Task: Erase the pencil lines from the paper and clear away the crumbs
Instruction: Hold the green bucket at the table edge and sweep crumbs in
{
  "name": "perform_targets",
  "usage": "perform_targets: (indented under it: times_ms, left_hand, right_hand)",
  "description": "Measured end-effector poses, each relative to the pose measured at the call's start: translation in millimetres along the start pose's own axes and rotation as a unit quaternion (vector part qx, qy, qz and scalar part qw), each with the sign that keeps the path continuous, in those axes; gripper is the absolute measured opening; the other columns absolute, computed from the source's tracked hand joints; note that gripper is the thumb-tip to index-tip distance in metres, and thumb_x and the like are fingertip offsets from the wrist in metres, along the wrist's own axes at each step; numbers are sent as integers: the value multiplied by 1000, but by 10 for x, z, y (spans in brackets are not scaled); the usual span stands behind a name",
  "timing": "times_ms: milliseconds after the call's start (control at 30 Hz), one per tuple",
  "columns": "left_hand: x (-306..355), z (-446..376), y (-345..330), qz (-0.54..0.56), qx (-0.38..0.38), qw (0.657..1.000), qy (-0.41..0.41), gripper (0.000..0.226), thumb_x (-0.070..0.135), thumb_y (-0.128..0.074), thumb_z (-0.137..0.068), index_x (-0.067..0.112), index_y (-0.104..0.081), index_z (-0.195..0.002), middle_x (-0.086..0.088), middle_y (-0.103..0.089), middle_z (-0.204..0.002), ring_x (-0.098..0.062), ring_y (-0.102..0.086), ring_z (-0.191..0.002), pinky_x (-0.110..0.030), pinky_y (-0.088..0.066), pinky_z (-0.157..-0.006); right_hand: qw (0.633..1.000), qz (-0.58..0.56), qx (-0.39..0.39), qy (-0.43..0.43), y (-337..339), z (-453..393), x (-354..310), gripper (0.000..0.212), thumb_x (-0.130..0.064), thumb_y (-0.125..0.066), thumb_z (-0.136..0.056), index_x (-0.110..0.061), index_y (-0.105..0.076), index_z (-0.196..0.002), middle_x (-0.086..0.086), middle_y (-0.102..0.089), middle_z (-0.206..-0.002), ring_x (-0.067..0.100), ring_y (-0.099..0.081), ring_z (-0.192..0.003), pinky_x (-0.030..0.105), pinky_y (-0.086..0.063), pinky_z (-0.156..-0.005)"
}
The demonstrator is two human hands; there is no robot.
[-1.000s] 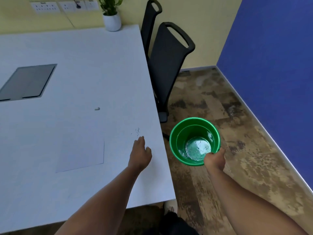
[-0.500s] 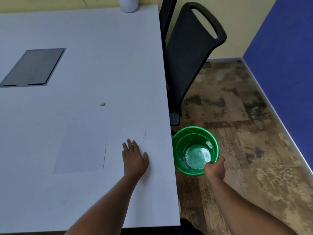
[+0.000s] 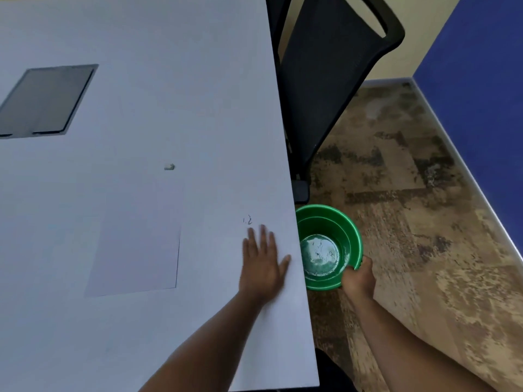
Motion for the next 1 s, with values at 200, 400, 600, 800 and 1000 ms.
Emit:
perform_targets:
  times_ms: [200,400,600,800,1000]
  left_hand:
    - [470,29,-114,69,-21,986,-147,75,56,-15,-106,11,1,-164,1,19,-165,-20,24,-155,-42,2,-129]
    - [164,153,-64,43,79,994,59,87,65,-7,-100,6,5,-163,-13,16,-169,-30,21,-156,-41,10,-127]
    - [208,327,-174,39,38,987,151,96,71,4,-92,3,10,-161,-16,20,-169,-28,28,-152,-46,14,-125]
    - [661,117,-254,18,7,999,42,96,70,16,-91,2,10,-159,-19,23,-166,-33,31,-150,-46,19,-122]
    - [750,-69,-164,40,1,997,-60,88,65,4,-96,7,4,-163,-8,22,-167,-27,25,-154,-44,6,-129]
  right_hand:
    - [1000,-19,8,-4,27,22,-11,30,-7,-50,-97,-13,-46,-126,12,-61,-97,28,-55,-78,34,-44,-69]
    - [999,-37,11,-5,76,19,8,31,-7,-50,-97,-14,-45,-127,11,-62,-96,20,-53,-69,29,-40,-57]
    - [998,-58,7,-11,2,48,51,33,-6,-48,-96,-17,-46,-126,8,-62,-90,23,-58,-72,33,-46,-62]
    - [998,-66,13,-18,-14,74,78,35,-8,-48,-97,-18,-45,-130,14,-65,-103,31,-61,-84,38,-51,-72]
    - [997,-70,13,-15,9,49,54,35,-8,-49,-96,-18,-46,-129,13,-65,-105,32,-64,-88,42,-56,-76]
Point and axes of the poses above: each hand's wrist, its own z-axis away from the middle knuckle, its own y-axis out of the back of the hand, x = y × z, the point moved 2 cm from there along -z, towards the middle knuckle
